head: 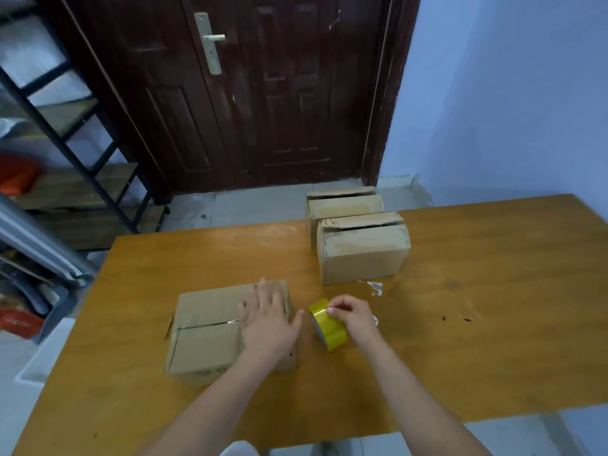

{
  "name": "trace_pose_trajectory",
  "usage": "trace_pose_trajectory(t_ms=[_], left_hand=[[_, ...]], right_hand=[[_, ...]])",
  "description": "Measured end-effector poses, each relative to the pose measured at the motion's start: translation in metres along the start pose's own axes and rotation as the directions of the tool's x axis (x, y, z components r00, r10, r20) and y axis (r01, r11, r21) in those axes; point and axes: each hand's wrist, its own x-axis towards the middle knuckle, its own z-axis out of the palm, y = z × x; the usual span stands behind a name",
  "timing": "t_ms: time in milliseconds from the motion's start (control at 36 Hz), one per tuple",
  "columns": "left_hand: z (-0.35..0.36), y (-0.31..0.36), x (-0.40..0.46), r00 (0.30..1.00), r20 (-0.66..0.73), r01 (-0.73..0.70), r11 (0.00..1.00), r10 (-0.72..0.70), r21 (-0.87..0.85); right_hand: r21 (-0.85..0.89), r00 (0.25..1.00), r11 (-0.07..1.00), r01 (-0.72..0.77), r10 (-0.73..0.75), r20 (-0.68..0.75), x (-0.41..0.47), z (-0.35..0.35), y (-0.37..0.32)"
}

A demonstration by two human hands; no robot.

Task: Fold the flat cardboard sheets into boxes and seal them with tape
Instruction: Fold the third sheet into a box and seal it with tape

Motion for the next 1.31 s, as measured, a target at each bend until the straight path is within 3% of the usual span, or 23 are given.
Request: trace_pose_trajectory(t_ms=[28, 83, 139, 194, 333, 417, 500, 556, 667, 778, 889, 1000, 1056, 1167, 1222, 1306], left_hand=[[-0.001, -0.007, 0.005, 0.990, -0.019, -0.143, 0.990, 0.143, 0.022], [-0.002, -0.017, 0.017, 0.890, 0.062, -0.457, 0.884, 0.452, 0.097], [-0.001, -0.024, 0.027, 0.771, 0.199, -0.631, 0.767, 0.605, 0.111], [0.002, -0.030, 0.034, 0.742, 0.220, -0.664, 0.739, 0.634, 0.114], [0.011, -0.035, 0.037, 0.730, 0.124, -0.678, 0.735, 0.672, 0.007], [0.014, -0.040, 0.042, 0.775, -0.019, -0.597, 0.721, 0.632, -0.351], [0.001, -0.041, 0.045, 0.873, -0.168, -0.418, 0.525, 0.458, -0.742], [-0.018, -0.032, 0.046, 0.853, -0.167, -0.412, 0.442, 0.495, -0.797], [-0.045, -0.014, 0.051, 0.750, -0.236, -0.535, 0.357, 0.617, -0.766], [-0.053, -0.015, 0.056, 0.757, -0.293, -0.537, 0.299, 0.584, -0.789], [-0.062, -0.018, 0.060, 0.865, -0.236, -0.403, 0.334, 0.443, -0.852], [-0.073, -0.020, 0.072, 0.949, -0.027, -0.114, 0.260, 0.315, -0.959], [-0.080, -0.021, 0.077, 0.944, 0.147, 0.088, 0.205, 0.294, -0.975], [-0.097, -0.026, 0.083, 0.861, 0.382, 0.349, 0.156, 0.335, -0.924], [-0.100, -0.025, 0.087, 0.839, 0.419, 0.395, 0.141, 0.347, -0.908], [-0.097, -0.023, 0.091, 0.880, 0.313, 0.254, 0.204, 0.356, -0.946]], right_hand=[[0.002, 1.000, 1.000, -0.002, 0.002, -0.012, 0.001, 0.001, -0.002], [0.005, 0.999, 1.000, -0.006, 0.006, -0.042, 0.001, 0.004, -0.006], [0.007, 0.997, 1.000, -0.012, 0.013, -0.073, -0.002, 0.007, -0.011], [0.004, 0.994, 1.000, -0.014, 0.014, -0.105, -0.005, 0.011, -0.016], [0.001, 0.978, 1.000, -0.012, 0.012, -0.207, -0.015, 0.018, -0.034], [-0.017, 0.966, 1.000, -0.003, -0.001, -0.257, -0.022, 0.018, -0.048], [-0.045, 0.967, 0.998, 0.033, -0.043, -0.251, -0.028, 0.021, -0.068], [-0.076, 0.968, 0.995, 0.061, -0.078, -0.238, -0.032, 0.025, -0.083], [-0.162, 0.970, 0.982, 0.094, -0.127, -0.208, -0.039, 0.037, -0.110], [-0.236, 0.955, 0.965, 0.110, -0.169, -0.245, -0.049, 0.046, -0.126], [-0.349, 0.950, 0.931, 0.107, -0.200, -0.240, -0.063, 0.062, -0.132], [-0.106, 0.959, 0.989, 0.105, -0.129, -0.253, -0.083, 0.076, -0.142], [-0.066, 0.963, 0.988, 0.137, -0.148, -0.226, -0.093, 0.079, -0.148], [-0.070, 0.959, 0.975, 0.210, -0.220, -0.181, -0.106, 0.093, -0.151], [-0.089, 0.953, 0.969, 0.228, -0.241, -0.184, -0.107, 0.095, -0.150], [-0.115, 0.951, 0.971, 0.208, -0.228, -0.209, -0.107, 0.098, -0.150]])
